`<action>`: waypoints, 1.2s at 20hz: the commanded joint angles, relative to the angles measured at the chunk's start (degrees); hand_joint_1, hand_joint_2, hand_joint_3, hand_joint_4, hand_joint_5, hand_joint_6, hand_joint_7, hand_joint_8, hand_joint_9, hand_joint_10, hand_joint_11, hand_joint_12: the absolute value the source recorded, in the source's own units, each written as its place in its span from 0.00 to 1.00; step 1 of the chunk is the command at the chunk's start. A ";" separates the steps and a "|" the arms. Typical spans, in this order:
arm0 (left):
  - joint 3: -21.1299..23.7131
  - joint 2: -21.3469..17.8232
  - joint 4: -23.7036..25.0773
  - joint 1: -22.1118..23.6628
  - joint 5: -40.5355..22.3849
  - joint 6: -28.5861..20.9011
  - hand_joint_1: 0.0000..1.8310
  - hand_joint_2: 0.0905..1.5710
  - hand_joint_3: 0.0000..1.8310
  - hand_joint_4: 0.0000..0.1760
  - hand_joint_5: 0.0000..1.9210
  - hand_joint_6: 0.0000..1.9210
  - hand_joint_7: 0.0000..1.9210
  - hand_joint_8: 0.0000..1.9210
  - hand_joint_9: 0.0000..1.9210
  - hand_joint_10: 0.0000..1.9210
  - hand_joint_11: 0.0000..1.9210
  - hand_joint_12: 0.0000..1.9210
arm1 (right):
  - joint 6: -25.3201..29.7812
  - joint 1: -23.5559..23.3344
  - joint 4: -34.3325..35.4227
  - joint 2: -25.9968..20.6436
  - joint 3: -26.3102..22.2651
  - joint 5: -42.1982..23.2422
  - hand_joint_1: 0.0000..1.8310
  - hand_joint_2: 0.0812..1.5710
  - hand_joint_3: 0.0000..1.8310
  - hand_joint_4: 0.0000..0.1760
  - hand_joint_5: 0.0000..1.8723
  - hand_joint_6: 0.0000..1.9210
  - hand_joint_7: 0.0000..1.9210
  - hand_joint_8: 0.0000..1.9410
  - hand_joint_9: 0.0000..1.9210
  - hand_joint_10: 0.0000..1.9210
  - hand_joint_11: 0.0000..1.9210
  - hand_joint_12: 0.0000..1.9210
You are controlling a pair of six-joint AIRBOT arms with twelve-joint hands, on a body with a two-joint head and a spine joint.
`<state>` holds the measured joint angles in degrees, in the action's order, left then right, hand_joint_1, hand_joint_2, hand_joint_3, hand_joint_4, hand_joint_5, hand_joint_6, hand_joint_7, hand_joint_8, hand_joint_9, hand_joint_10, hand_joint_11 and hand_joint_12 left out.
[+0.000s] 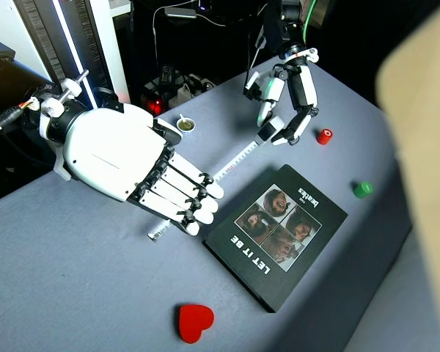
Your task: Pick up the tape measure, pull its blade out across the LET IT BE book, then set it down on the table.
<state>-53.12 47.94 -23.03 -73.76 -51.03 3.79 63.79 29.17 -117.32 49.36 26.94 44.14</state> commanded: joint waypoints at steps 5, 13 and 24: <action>-1.28 0.98 -0.44 -0.08 -6.67 0.29 0.75 0.69 0.00 0.00 0.51 0.40 0.50 0.53 0.48 0.70 0.39 0.71 | 0.21 -0.50 -3.70 -0.12 -0.35 3.61 0.07 0.69 0.00 0.00 0.09 0.00 0.09 0.00 0.07 0.00 0.00 0.41; -2.08 2.21 -1.99 0.52 -6.68 1.38 0.75 0.72 0.00 0.00 0.44 0.54 0.48 0.56 0.43 0.72 0.36 0.69 | 0.30 -0.43 -4.03 0.00 -0.34 3.71 0.07 0.69 0.00 0.00 0.09 0.00 0.08 0.00 0.07 0.00 0.00 0.42; -2.07 1.93 -1.99 0.93 -7.02 1.60 0.54 0.74 0.00 0.00 0.40 0.11 0.46 0.05 0.47 0.03 0.27 0.48 | 0.39 -0.28 -4.23 0.09 -0.34 3.77 0.08 0.69 0.00 0.00 0.09 0.00 0.08 0.00 0.07 0.00 0.00 0.40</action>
<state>-54.98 49.89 -24.86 -73.32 -51.27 6.17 63.86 29.17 -117.82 49.54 26.87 44.45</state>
